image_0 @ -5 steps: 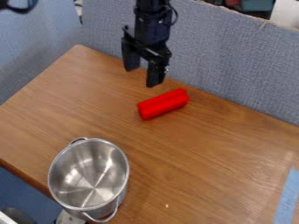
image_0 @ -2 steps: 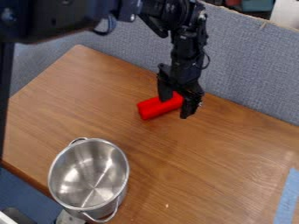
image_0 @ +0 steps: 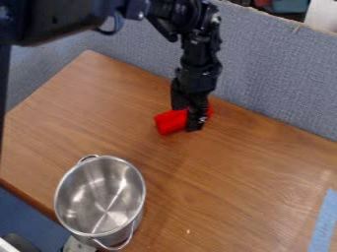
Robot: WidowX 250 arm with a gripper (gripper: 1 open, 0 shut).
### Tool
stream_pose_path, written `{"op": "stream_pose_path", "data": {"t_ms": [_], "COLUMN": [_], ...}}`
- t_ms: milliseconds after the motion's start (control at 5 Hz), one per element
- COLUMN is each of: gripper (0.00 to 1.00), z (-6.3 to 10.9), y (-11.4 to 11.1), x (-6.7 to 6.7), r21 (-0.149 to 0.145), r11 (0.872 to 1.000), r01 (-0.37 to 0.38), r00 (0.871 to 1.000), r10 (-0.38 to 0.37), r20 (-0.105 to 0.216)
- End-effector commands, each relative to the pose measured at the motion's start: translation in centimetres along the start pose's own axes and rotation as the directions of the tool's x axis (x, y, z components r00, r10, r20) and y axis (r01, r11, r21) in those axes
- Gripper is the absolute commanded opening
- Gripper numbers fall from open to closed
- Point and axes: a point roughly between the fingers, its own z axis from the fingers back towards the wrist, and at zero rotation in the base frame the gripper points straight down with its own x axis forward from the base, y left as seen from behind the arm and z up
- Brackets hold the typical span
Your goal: Put the red object in the metal pot
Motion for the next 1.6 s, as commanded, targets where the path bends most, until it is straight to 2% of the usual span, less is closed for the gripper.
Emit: {"op": "stream_pose_path", "data": {"t_ms": [0,200,400,600,800,1000,1200,1400], "gripper": [1.00,1.00,1.00,1.00,1.00,1.00,0.00,0.00], "z": [0.5,-1.1,-2.6,-3.3,-5.5,-5.6,-5.7,-5.9], "y": [0.2,-0.3,-1.7,-2.7,-0.9,0.8,2.4,2.5], "x": [-0.7,-1.3,-0.5,-0.6,1.2,2.4,3.6,4.0], "r21": [0.052,0.054,0.041,0.028,0.058,0.104,0.132,0.133], "r11": [0.966,0.874,0.967,1.000,0.990,0.963,0.918,0.940], "r01": [0.252,0.483,0.252,0.005,0.130,0.250,0.373,0.315], "r00": [0.967,0.875,0.968,1.000,0.991,0.968,0.927,0.949], "r10": [-0.253,-0.483,-0.252,-0.005,-0.131,-0.251,-0.375,-0.316], "r20": [0.013,-0.011,0.003,0.006,0.003,0.000,-0.007,-0.010]}}
